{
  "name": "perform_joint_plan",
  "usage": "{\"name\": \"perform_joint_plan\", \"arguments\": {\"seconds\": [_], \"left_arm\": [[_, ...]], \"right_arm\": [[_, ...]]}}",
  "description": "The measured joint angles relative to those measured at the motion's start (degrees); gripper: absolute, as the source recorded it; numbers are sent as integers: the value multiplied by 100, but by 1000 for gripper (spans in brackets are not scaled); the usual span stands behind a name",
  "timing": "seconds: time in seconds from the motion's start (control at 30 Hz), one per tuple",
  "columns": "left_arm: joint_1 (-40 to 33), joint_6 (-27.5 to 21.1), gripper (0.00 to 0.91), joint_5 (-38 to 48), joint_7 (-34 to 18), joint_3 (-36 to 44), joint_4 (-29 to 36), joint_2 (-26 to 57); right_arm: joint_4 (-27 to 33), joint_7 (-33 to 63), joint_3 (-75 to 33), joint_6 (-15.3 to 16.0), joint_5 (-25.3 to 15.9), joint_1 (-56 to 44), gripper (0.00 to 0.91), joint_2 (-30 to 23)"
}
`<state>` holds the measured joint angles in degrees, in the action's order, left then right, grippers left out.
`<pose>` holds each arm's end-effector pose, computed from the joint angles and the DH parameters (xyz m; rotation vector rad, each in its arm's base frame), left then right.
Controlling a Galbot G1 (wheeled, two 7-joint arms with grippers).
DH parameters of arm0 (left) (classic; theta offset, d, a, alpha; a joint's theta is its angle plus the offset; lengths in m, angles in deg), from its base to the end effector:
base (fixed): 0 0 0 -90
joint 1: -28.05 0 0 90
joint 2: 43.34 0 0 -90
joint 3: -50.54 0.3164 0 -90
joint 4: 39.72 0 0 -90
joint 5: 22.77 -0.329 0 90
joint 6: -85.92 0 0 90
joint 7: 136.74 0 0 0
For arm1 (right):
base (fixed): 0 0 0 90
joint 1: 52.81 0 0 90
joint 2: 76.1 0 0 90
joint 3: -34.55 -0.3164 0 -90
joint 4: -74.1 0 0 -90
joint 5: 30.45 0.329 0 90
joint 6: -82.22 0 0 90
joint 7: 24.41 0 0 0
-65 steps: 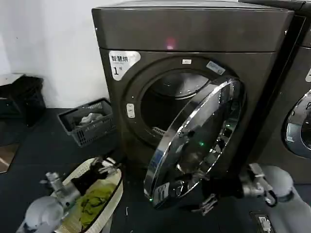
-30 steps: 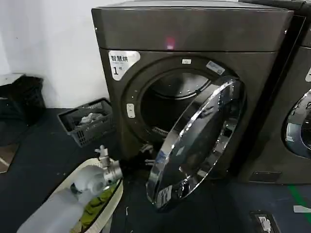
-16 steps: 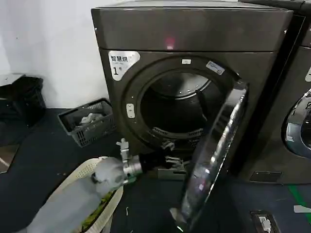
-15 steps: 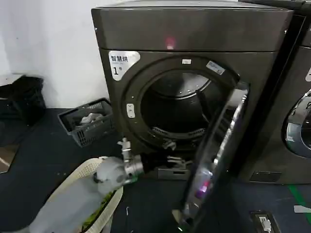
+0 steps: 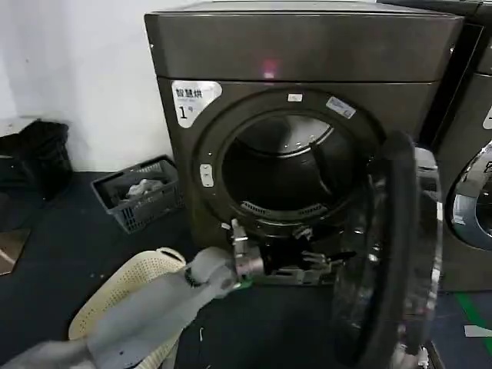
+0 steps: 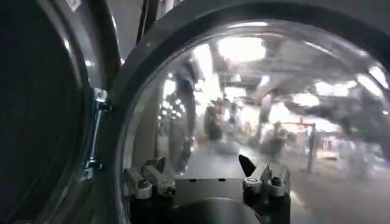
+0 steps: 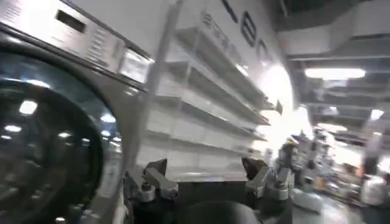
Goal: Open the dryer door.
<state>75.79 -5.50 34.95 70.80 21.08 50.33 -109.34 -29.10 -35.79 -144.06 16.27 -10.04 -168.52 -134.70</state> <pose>0.3923 -0.1331 -0.1911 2.0279 2.3769 -0.2920 -0.0100 -0.3990 -0.0386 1.5533 2.6108 -0.4941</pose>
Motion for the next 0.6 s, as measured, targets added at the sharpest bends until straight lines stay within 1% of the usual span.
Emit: {"name": "perform_joint_plan", "arguments": {"seconds": [0.17,0.33,0.47,0.6], "left_arm": [[-116,23,907,-62,-201,130,-225,-306],[-270,42,907,-141,-271,229,-535,-659],[-361,37,907,-198,-307,283,-782,-965],[-414,-32,907,-231,-307,307,-948,-1247]], "right_arm": [[21,-46,-127,-67,2,-42,907,-17],[23,-69,-176,-145,0,-43,907,-30],[53,-47,-259,-132,-28,-71,907,-32],[114,-28,-368,-79,-139,-116,907,-30]]}}
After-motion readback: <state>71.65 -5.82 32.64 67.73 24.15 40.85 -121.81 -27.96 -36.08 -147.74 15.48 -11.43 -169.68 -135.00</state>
